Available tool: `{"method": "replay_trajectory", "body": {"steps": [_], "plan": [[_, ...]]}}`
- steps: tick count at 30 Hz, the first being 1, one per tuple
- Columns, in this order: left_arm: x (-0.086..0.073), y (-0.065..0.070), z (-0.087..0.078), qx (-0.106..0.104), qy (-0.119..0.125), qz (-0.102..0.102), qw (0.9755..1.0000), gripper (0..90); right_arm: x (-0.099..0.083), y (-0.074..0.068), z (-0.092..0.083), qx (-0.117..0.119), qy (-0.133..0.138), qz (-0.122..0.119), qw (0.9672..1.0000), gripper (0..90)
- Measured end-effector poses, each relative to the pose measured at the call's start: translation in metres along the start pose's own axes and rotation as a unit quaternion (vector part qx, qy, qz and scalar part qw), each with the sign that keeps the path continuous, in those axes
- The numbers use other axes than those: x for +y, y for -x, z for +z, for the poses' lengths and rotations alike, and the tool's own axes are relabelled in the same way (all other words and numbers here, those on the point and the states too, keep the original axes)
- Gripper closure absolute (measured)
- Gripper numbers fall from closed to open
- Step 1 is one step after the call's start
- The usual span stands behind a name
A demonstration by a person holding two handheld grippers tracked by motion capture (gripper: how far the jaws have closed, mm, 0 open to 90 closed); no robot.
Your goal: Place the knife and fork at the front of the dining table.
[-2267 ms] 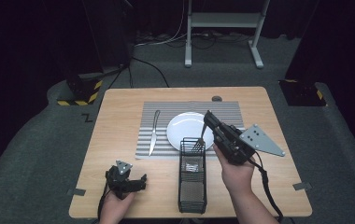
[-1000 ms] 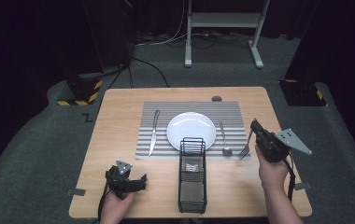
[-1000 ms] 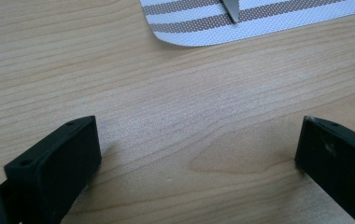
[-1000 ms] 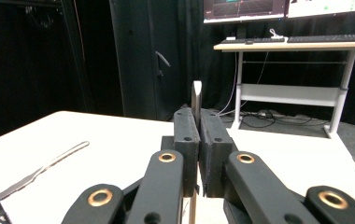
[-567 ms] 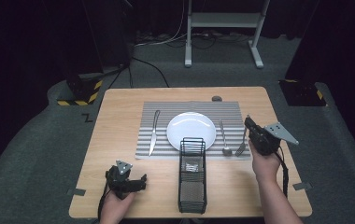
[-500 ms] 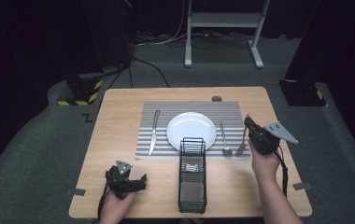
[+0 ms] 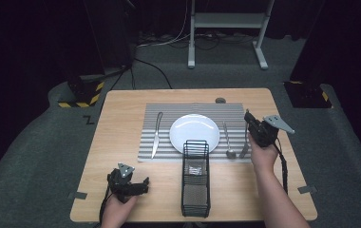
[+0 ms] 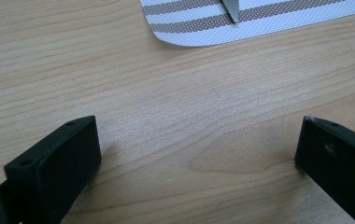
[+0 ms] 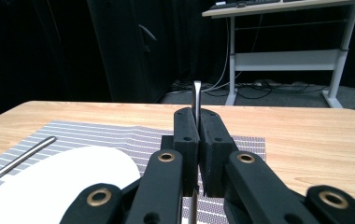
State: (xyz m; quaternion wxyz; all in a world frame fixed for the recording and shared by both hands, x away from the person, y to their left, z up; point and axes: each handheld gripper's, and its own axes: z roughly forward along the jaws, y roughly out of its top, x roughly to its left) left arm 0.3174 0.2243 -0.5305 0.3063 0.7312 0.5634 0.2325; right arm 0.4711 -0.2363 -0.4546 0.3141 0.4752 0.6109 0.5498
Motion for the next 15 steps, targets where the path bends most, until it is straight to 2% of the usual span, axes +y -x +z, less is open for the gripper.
{"method": "replay_trajectory", "body": {"steps": [6,15], "plan": [[-0.0001,0.0,-0.0001,-0.001,0.0,0.0,1.0,0.4,-0.0033,0.0004,0.0071,-0.004,0.001,0.004,1.0,86.8],[-0.0003,0.0001,-0.0003,0.0,0.0,0.001,1.0,0.5,-0.0051,-0.002,0.0025,-0.009,0.011,-0.002,0.9999,86.5]]}}
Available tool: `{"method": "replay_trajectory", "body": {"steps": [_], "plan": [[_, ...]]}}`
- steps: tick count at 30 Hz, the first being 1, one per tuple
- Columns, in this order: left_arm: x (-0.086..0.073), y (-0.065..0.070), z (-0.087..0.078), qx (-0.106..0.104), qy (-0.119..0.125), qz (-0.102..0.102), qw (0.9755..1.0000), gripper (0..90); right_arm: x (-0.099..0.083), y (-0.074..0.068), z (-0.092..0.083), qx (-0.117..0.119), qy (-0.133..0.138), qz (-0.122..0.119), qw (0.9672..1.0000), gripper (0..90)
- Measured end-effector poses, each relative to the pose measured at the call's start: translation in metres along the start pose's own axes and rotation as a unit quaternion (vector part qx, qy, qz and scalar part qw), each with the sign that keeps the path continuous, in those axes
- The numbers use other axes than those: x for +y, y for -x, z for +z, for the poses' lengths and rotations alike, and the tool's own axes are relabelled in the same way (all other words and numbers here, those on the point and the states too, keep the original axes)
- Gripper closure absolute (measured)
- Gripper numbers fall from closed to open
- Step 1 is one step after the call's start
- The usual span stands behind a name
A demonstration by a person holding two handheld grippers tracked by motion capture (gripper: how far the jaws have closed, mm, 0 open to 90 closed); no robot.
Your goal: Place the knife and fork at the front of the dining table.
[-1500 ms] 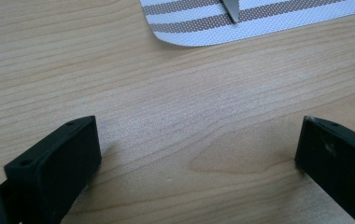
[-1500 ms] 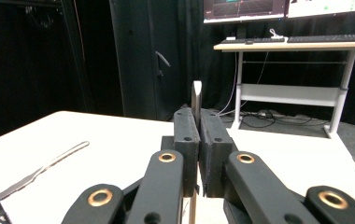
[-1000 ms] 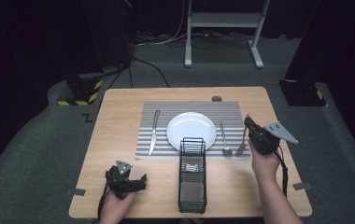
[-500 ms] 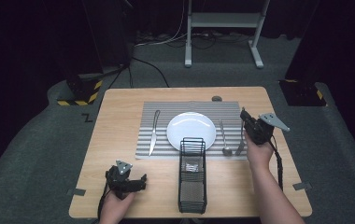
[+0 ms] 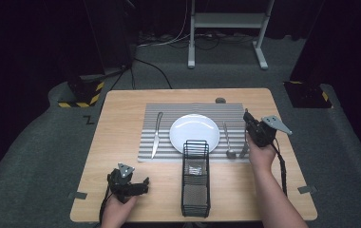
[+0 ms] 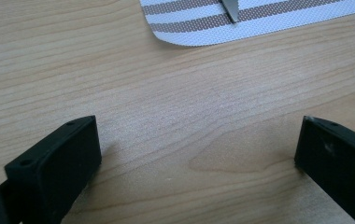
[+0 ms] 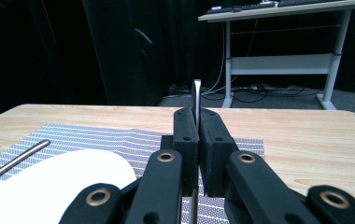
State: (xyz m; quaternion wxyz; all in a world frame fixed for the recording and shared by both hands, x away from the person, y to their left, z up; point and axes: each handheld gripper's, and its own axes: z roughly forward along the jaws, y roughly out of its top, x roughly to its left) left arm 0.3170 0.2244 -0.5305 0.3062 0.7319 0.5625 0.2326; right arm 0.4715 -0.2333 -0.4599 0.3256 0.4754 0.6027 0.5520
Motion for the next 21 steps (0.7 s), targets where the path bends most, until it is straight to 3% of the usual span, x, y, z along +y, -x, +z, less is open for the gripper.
{"method": "replay_trajectory", "body": {"steps": [7,14,21], "plan": [[0.0,0.0,0.0,0.0,0.0,0.0,1.0,0.5,-0.001,0.009,0.008,-0.011,-0.014,0.012,0.9998,85.7],[0.0,0.0,0.0,0.0,0.0,0.0,1.0,0.5,-0.008,0.02,0.029,-0.009,-0.042,0.051,0.9978,85.7],[0.0,0.0,0.0,0.0,0.0,0.0,1.0,0.5,-0.012,0.016,0.047,-0.005,-0.068,0.044,0.9967,85.9]]}}
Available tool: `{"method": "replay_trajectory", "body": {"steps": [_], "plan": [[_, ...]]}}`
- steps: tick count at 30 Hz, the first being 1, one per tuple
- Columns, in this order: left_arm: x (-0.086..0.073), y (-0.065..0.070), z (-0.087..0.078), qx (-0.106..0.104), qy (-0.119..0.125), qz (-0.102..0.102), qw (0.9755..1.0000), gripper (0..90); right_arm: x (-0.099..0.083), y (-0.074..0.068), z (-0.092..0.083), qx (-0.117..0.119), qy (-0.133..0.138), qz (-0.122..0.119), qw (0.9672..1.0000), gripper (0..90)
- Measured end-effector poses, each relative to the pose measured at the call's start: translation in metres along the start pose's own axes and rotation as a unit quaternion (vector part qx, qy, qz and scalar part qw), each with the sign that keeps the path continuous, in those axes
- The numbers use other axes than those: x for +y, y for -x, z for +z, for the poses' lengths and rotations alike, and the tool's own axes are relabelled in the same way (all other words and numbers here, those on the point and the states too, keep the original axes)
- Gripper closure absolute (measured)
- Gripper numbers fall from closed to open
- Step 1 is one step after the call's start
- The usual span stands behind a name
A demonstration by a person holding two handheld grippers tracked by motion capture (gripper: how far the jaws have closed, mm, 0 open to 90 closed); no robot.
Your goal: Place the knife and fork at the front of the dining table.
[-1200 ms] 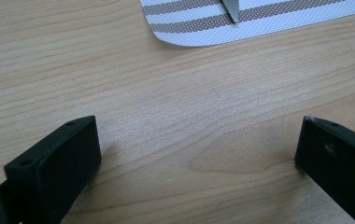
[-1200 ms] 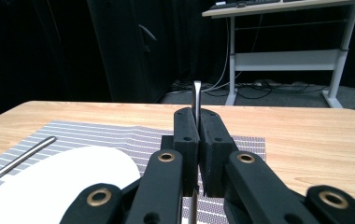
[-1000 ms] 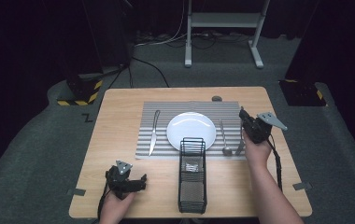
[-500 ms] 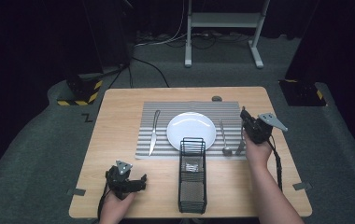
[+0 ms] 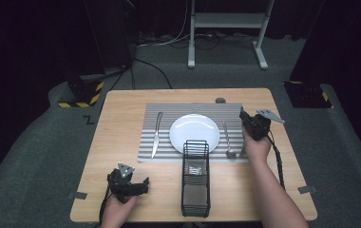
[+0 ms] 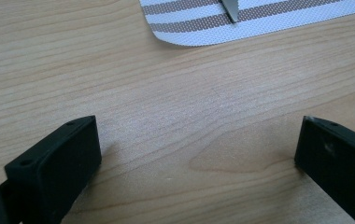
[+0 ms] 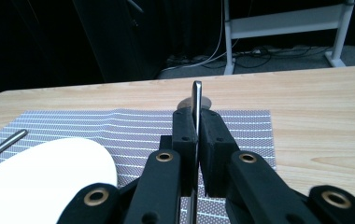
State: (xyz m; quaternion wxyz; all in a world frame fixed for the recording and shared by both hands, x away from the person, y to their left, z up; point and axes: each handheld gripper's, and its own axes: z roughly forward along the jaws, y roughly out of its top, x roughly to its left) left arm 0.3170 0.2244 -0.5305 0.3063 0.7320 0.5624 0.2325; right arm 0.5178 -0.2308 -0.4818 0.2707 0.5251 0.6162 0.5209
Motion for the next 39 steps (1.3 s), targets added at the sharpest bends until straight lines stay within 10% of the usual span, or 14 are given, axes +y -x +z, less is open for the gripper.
{"method": "replay_trajectory", "body": {"steps": [39], "plan": [[0.0,0.0,0.0,0.0,0.0,0.0,1.0,0.5,-0.013,0.0,0.023,-0.013,-0.074,0.005,0.9971,84.2]]}}
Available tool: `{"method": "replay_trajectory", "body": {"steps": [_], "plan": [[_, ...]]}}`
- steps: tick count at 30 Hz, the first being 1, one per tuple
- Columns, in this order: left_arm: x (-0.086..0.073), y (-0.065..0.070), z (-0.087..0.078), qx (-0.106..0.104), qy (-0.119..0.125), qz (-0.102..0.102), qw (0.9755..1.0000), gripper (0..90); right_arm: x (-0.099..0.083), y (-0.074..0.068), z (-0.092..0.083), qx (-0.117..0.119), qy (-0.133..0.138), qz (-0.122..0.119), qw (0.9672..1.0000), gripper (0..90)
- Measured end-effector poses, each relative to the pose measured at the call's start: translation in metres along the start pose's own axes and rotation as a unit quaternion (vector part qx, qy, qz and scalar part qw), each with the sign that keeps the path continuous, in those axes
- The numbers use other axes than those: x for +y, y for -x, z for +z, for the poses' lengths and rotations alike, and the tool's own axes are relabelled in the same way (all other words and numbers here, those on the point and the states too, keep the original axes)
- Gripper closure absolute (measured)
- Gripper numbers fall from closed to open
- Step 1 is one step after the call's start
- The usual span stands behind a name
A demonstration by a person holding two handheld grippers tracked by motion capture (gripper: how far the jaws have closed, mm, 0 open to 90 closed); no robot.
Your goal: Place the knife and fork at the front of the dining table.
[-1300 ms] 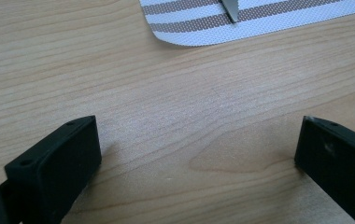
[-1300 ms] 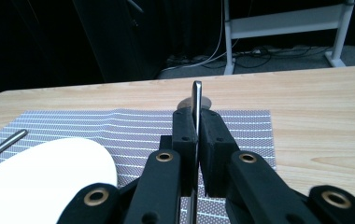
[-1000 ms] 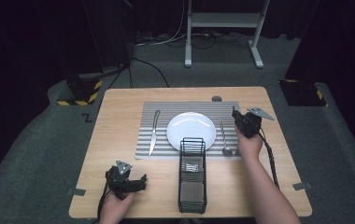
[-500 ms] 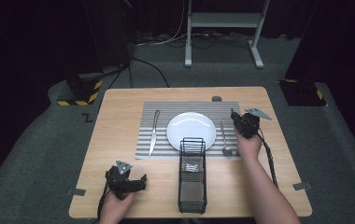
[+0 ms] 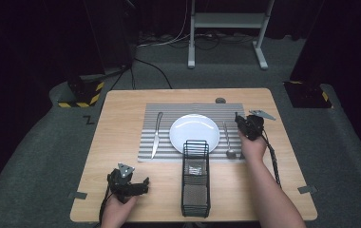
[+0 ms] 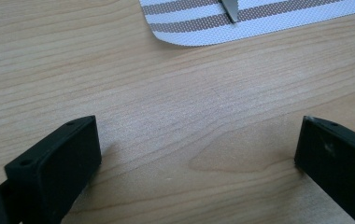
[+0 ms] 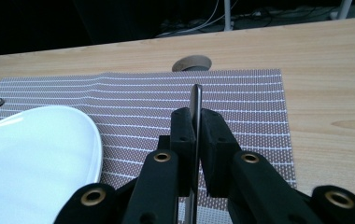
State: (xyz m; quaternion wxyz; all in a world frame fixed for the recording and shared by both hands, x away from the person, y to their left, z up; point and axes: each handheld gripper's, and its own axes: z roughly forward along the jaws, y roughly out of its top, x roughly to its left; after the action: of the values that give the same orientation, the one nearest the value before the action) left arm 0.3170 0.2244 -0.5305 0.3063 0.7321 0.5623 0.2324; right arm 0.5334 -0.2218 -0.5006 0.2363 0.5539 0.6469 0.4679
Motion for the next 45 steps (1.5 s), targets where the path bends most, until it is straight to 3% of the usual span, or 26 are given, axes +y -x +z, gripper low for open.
{"method": "replay_trajectory", "body": {"steps": [16,24,34,40,45], "plan": [[0.0,0.0,0.0,0.0,0.0,0.0,1.0,0.5,-0.002,0.003,0.001,-0.007,-0.025,0.011,0.9996,82.5],[0.0,0.0,0.0,0.0,0.0,0.0,1.0,0.5,-0.003,0.004,0.002,-0.015,-0.027,0.005,0.9995,81.5],[0.0,0.0,0.0,0.0,0.0,0.0,1.0,0.5,-0.004,0.003,0.0,-0.04,-0.027,-0.012,0.9988,70.3],[0.0,0.0,0.0,0.0,0.0,0.0,1.0,0.5,0.0,0.002,-0.008,-0.027,-0.019,-0.006,0.9994,67.4],[0.0,0.0,0.0,0.0,0.0,0.001,1.0,0.4,0.002,-0.005,-0.029,-0.022,-0.004,-0.024,0.9995,65.5]]}}
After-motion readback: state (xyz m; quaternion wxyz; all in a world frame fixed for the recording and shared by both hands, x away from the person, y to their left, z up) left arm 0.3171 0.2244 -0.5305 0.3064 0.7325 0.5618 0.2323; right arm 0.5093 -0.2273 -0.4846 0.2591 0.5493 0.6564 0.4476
